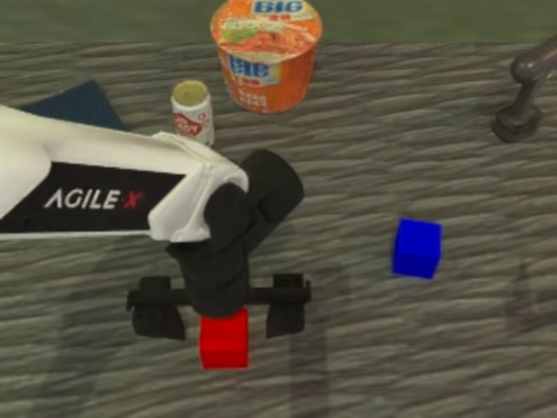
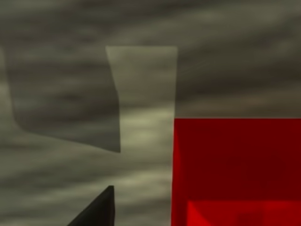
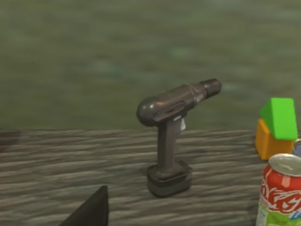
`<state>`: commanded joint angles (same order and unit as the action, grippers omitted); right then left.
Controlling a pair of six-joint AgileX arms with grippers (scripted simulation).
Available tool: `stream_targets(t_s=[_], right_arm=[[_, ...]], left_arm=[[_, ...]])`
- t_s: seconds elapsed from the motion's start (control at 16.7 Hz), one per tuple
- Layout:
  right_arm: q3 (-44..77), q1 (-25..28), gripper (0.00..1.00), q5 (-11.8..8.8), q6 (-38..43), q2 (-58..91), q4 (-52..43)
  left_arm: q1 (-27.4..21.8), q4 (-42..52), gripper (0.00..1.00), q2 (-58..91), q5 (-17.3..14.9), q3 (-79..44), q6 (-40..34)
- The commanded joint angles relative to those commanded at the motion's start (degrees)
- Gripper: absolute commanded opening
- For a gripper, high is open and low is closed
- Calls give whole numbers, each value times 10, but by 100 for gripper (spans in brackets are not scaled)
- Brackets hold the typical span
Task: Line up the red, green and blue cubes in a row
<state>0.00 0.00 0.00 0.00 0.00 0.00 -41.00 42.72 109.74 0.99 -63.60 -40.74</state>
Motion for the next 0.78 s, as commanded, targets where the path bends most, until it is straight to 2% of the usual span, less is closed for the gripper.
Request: stream_targets(t_s=[0.24, 0.6, 0.78], right_arm=[[0, 0, 100, 0, 0, 0, 0], [0, 0, 100, 0, 0, 0, 0], [0, 0, 100, 0, 0, 0, 0]], left_arm=[[0, 10, 100, -4, 0, -7, 0], [7, 132, 100, -54, 0, -73, -5], [9, 153, 100, -68, 0, -86, -4]])
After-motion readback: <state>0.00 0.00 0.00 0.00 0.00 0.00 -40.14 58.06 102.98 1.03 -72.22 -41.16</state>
